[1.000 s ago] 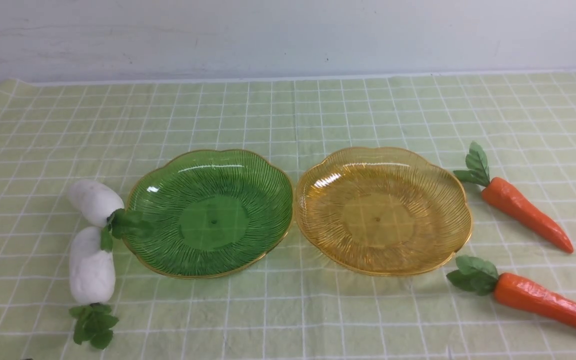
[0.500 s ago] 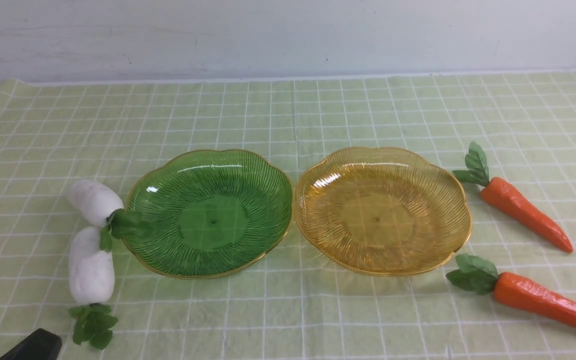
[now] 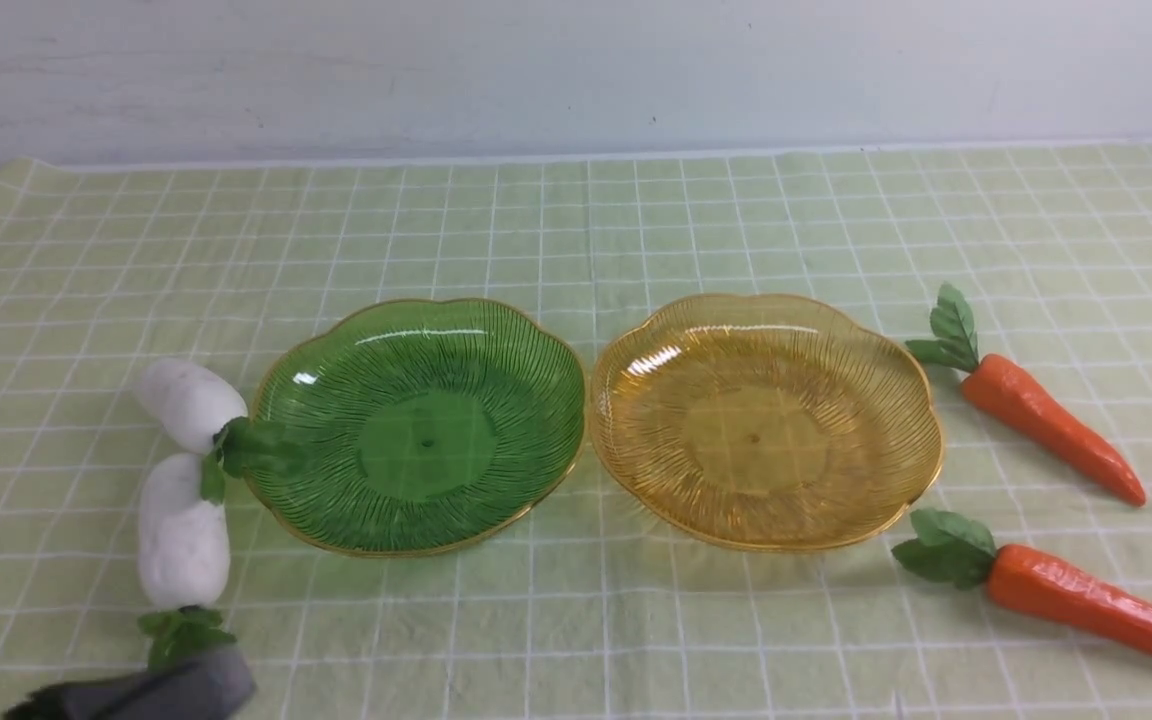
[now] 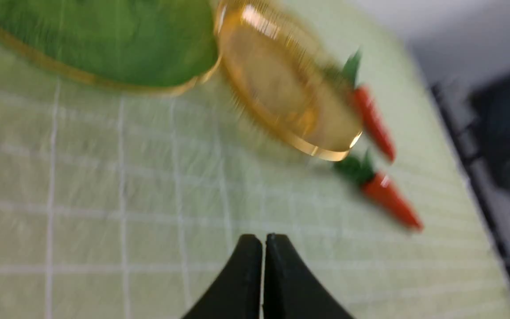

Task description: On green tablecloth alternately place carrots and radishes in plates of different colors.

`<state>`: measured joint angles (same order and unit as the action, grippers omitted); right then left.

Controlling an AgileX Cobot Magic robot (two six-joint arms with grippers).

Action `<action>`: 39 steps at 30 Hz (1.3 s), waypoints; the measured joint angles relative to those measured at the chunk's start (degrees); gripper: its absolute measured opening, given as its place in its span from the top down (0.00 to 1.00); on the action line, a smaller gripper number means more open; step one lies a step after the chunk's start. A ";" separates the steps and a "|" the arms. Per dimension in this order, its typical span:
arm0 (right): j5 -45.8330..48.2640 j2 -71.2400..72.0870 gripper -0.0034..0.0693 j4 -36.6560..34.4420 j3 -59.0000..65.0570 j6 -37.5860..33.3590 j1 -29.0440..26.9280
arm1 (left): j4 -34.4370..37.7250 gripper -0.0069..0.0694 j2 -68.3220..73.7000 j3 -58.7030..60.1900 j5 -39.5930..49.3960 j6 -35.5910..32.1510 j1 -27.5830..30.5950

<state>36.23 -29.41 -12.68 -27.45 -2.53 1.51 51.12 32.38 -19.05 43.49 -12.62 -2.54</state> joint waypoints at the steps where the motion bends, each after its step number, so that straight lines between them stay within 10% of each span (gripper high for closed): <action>1: 3.59 -2.49 0.93 0.98 -0.99 -0.10 0.00 | -0.85 0.92 2.25 -0.59 1.66 -0.73 0.00; 16: 12.23 -40.59 0.89 5.69 -14.96 -7.82 0.00 | -4.18 0.92 26.20 -6.33 6.90 -10.33 0.00; 32: 1.72 -61.83 0.29 7.76 -18.88 -18.37 0.00 | -4.18 0.92 26.20 -6.33 5.79 -11.65 0.00; 39: -0.58 -65.95 0.24 7.50 -18.88 -20.62 0.00 | -4.18 0.92 26.20 -6.33 5.79 -11.65 0.00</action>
<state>35.64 -95.36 -5.18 -46.33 -23.15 1.51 46.95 58.58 -25.38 49.28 -24.27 -2.54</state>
